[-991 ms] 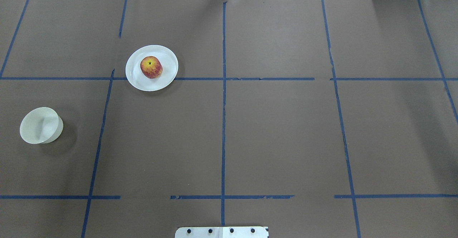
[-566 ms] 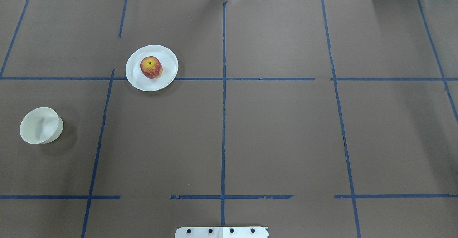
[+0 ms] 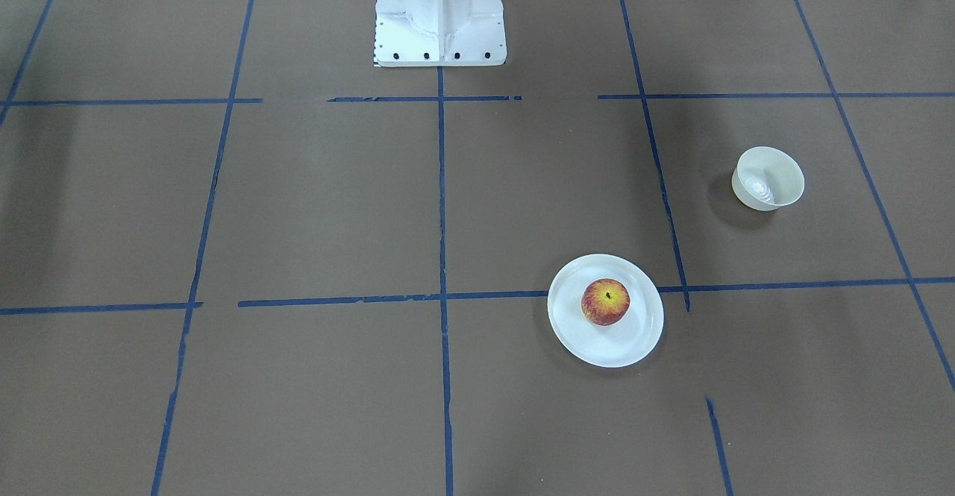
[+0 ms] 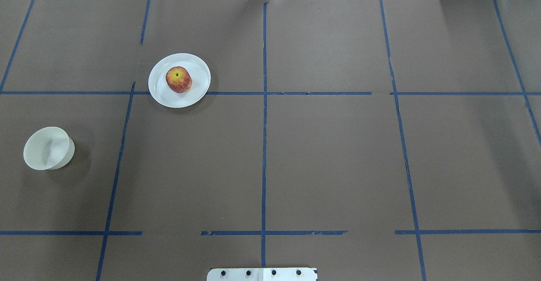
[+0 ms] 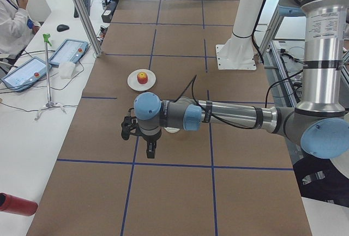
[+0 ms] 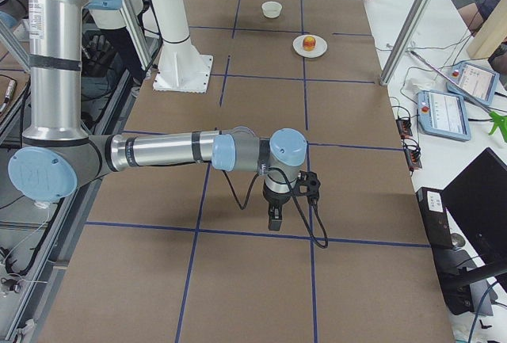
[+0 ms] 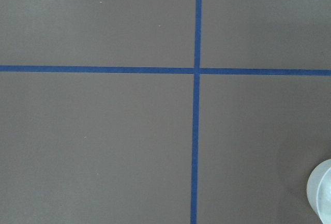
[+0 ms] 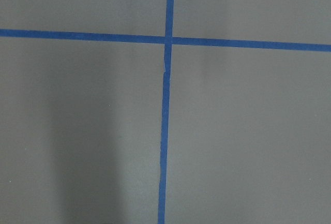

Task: Move apple from plate to bowl

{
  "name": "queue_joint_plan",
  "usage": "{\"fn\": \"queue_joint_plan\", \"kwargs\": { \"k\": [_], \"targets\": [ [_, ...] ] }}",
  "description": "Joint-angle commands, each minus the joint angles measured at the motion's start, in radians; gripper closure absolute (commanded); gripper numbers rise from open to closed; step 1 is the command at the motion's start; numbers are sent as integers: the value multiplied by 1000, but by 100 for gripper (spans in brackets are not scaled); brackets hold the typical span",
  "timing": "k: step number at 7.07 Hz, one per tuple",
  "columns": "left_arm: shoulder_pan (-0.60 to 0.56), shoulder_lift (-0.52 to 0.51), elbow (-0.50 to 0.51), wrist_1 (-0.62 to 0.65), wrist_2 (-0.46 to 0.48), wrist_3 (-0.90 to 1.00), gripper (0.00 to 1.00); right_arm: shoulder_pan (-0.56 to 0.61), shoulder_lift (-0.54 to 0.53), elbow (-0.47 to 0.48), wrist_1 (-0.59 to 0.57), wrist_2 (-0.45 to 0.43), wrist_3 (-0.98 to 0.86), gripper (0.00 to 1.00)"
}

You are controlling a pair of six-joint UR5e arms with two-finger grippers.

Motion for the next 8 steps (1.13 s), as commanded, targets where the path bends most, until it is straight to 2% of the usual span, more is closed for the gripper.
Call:
{"fn": "queue_joint_plan", "kwargs": {
  "k": [1,3,5,6,8],
  "targets": [
    [191,-72,-20,-184,-20,-417,0,0,0,0,0,0,0,0],
    [373,-257,1,-180,-12,-728,0,0,0,0,0,0,0,0],
    [498,-438,108,-178,14,-977,0,0,0,0,0,0,0,0],
    [533,-493,174,-186,66,-1079,0,0,0,0,0,0,0,0],
    [581,-579,283,-190,104,-1214,0,0,0,0,0,0,0,0]
  ]
}}
